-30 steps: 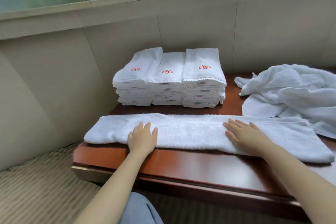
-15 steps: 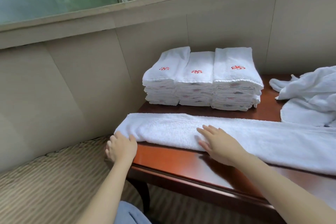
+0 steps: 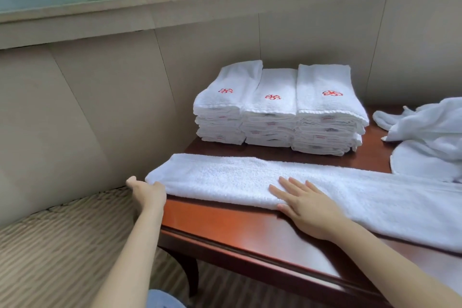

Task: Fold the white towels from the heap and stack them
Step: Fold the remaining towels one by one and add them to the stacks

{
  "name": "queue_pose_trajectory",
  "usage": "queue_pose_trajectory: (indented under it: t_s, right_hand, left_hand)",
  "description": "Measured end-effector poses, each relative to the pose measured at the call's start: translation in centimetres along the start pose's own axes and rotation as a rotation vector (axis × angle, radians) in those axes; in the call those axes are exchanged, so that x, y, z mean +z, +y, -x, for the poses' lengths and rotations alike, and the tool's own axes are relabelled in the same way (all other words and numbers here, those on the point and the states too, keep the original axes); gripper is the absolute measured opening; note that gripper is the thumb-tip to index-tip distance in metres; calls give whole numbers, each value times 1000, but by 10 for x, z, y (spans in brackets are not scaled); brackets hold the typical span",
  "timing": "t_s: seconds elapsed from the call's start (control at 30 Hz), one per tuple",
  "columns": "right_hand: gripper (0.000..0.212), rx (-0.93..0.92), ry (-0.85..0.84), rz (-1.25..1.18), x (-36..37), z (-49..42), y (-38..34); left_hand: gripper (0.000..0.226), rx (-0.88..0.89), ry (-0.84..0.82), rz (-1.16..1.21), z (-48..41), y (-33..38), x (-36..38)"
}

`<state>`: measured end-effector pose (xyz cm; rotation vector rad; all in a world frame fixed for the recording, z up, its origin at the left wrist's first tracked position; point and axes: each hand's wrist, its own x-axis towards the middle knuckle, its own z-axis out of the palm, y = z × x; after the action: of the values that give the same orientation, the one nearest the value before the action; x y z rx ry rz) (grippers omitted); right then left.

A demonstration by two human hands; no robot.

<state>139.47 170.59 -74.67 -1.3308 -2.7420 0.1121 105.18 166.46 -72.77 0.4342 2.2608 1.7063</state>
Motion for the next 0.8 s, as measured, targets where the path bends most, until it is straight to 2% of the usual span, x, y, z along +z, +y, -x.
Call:
queue_pose_trajectory:
  t_s: [0.1,0.17,0.2,0.23,0.27,0.3,0.37,0.4,0.47,0.53,0.6,0.67,0.73,0.8]
  right_hand:
    - [57,0,-33,26,0,1,-2]
    - [60,-9,-41,28,-1,2,-4]
    - [62,-15,-43,26,-1,3,-5]
    - [63,-17,-50,23,-2,4,-6]
    - [63,-18,-57,16,-3,5,-7]
    - [62,-17,-65,-2,-5,7,-9]
    - [57,-8,-69,-87,-8,9,-12]
    - [54,9,-58,-174,-10,10,-14]
    - [48,97,-8,-488,-17,11,-14]
    - [53,243,48,-987,-30,10,-12]
    - [66,377,95,-1402,-44,9,-1]
    - [68,474,128,-1738,-62,11,16]
    - [76,535,150,-1971,-76,17,38]
    - [82,570,167,-2124,-83,29,59]
  left_hand:
    - [47,-208,-85,253,6,4,8]
    - [14,-254,-285,387,22,17,15]
    - [10,-339,-374,350,28,21,22]
    - [17,-406,-415,380,33,25,26]
    - [8,-417,-414,454,36,25,28]
    - [16,-383,-401,419,41,25,31]
    - [55,-412,-351,419,43,28,40]
    - [62,-364,-293,365,47,32,41]
    - [60,-171,-179,285,58,43,43]
    - [55,95,-194,252,81,58,47]
    - [48,406,-230,83,113,72,54]
    - [36,704,-401,-67,149,80,65]
    - [44,950,-741,-279,184,79,77]
    - [58,1033,-1074,-556,206,71,86]
